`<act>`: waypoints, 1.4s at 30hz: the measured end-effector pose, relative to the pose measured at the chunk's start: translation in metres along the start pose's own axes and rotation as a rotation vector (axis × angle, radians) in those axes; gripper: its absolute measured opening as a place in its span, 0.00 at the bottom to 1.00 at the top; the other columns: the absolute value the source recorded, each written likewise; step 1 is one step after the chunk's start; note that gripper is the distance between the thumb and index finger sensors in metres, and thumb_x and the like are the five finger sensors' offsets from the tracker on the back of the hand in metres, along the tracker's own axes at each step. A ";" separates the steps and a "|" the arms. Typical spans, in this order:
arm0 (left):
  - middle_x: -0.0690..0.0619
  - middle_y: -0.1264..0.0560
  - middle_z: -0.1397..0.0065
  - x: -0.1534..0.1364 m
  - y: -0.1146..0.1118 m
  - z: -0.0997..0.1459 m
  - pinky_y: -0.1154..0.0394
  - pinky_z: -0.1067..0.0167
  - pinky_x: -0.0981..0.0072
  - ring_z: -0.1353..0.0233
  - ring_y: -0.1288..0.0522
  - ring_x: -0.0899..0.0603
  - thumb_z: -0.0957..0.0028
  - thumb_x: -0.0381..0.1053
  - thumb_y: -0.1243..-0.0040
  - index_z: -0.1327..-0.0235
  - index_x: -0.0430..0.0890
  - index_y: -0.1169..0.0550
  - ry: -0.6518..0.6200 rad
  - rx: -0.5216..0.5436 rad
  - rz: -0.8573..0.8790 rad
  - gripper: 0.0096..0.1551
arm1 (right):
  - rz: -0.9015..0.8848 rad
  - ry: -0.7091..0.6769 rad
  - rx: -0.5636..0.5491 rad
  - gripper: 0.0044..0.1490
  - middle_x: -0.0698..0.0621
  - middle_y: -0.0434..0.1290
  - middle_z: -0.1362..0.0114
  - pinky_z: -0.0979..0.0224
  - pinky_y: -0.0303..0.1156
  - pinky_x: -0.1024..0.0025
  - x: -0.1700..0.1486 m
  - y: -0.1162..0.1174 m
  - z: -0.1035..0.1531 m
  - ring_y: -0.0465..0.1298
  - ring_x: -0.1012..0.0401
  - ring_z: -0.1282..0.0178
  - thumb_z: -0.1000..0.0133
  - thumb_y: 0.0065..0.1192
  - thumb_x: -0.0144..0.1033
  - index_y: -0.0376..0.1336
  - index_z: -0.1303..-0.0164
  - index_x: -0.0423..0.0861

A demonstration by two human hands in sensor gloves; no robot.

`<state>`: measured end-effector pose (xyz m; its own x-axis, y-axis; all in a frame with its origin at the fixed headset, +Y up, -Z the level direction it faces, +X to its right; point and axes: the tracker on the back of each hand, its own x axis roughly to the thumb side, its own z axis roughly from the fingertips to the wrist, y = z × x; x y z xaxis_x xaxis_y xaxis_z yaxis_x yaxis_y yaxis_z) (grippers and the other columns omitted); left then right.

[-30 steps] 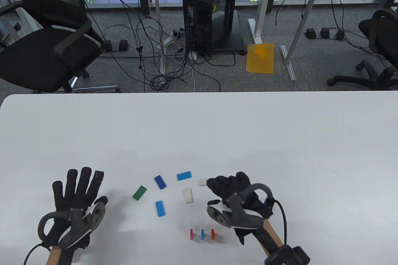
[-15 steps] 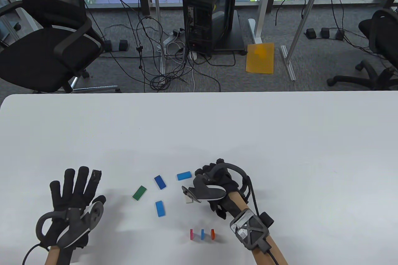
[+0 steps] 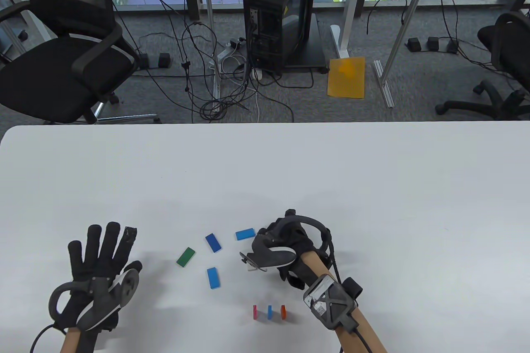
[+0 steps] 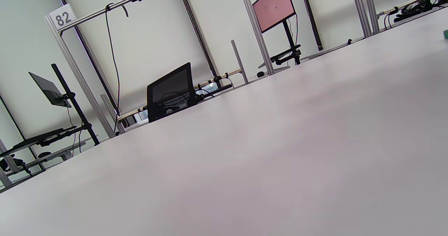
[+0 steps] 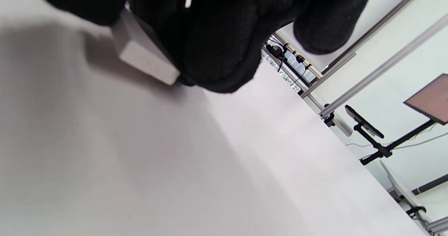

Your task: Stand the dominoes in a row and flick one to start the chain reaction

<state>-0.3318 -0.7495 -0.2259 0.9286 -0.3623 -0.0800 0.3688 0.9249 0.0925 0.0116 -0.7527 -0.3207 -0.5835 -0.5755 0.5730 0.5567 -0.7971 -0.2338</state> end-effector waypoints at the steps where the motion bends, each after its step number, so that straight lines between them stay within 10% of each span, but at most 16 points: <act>1: 0.58 0.55 0.08 0.000 0.000 0.000 0.59 0.20 0.33 0.10 0.59 0.38 0.53 0.72 0.87 0.23 0.63 0.68 0.000 0.001 0.002 0.43 | -0.026 0.017 -0.009 0.36 0.57 0.80 0.40 0.33 0.69 0.44 -0.005 -0.002 0.004 0.82 0.64 0.53 0.61 0.57 0.52 0.63 0.38 0.62; 23: 0.58 0.55 0.08 0.005 0.001 0.002 0.58 0.20 0.33 0.10 0.58 0.38 0.53 0.72 0.87 0.22 0.64 0.68 -0.018 0.012 -0.006 0.43 | -0.015 0.208 -0.151 0.28 0.58 0.77 0.38 0.37 0.73 0.51 -0.027 -0.021 0.155 0.80 0.70 0.56 0.60 0.58 0.54 0.63 0.49 0.60; 42: 0.57 0.56 0.08 0.012 -0.004 0.002 0.58 0.20 0.33 0.10 0.57 0.38 0.53 0.72 0.87 0.23 0.63 0.68 -0.042 -0.012 -0.037 0.43 | -0.157 0.178 -0.199 0.52 0.59 0.76 0.38 0.41 0.75 0.57 0.011 0.004 0.180 0.79 0.74 0.60 0.60 0.58 0.54 0.56 0.27 0.40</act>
<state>-0.3219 -0.7573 -0.2253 0.9154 -0.4005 -0.0412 0.4026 0.9120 0.0785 0.1138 -0.7294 -0.1734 -0.7572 -0.4515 0.4720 0.3351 -0.8888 -0.3125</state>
